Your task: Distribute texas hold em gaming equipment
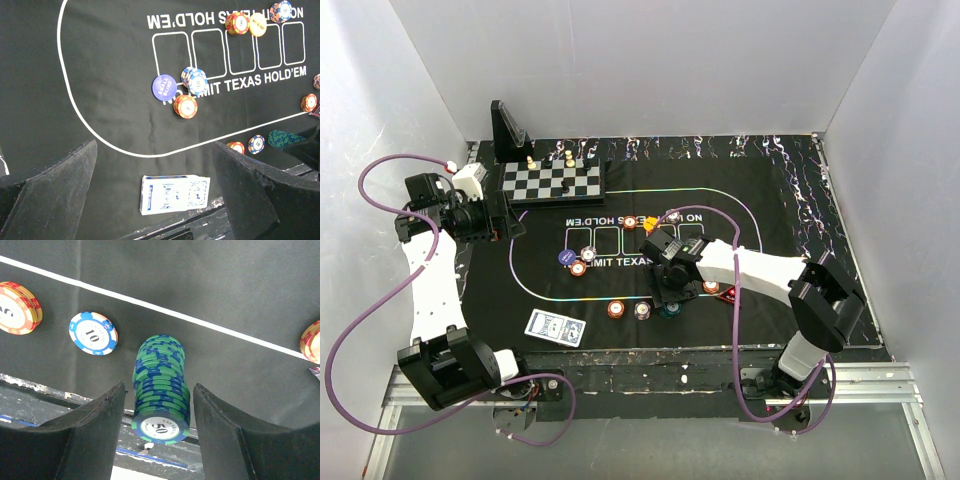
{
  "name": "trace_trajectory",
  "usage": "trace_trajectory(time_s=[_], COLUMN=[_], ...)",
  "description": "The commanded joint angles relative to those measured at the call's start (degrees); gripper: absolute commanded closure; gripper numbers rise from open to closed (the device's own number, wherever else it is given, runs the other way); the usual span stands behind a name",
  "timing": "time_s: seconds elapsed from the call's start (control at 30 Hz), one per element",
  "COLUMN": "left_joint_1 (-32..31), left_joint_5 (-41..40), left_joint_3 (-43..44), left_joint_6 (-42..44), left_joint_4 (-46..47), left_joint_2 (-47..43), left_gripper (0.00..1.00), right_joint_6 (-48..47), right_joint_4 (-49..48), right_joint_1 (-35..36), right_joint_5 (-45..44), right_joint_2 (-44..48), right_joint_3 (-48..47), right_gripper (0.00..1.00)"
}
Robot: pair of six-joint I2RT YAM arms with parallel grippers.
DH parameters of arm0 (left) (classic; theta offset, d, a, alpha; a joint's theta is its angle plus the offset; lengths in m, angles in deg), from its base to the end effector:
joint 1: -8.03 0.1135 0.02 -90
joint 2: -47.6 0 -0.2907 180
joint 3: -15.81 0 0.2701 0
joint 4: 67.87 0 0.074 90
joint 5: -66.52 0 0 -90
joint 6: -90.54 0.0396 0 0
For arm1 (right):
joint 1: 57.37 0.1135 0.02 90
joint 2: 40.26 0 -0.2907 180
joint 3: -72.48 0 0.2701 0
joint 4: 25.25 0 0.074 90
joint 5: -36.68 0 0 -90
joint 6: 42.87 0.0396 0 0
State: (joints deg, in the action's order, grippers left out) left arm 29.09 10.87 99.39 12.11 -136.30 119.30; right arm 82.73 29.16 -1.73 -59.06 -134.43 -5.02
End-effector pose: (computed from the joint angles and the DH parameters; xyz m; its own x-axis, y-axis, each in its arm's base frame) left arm 0.2431 0.0696 0.3561 -0.7641 -0.1168 -0.6344 0.1499 0.9244 -0.3507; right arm 0.1933 0.2757 0.2187 -0.9016 -0.2925 -0.3187 -0.3422 0.9330 0.1118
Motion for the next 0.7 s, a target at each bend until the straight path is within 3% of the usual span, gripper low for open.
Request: trace_trajectory(time_s=[0.0, 0.23, 0.67], left_joint_1=[0.4, 0.3, 0.3], left_joint_5=[0.4, 0.5, 0.4], left_joint_3=[1.1, 1.2, 0.3], left_joint_6=[0.6, 0.4, 0.4], left_joint_4=[-0.5, -0.3, 0.1], left_joint_2=[-1.0, -1.0, -1.2], left_gripper=[0.00, 0.00, 0.00], right_joint_6=[0.8, 0.9, -1.6], right_joint_4=[-1.2, -0.5, 6.5], right_joint_1=[0.4, 0.4, 0.4], right_joint_5=[0.6, 0.0, -1.3], right_joint_2=[-0.6, 0.0, 1.9], right_joint_3=[0.8, 0.2, -7.5], right_gripper=[0.37, 0.55, 0.56])
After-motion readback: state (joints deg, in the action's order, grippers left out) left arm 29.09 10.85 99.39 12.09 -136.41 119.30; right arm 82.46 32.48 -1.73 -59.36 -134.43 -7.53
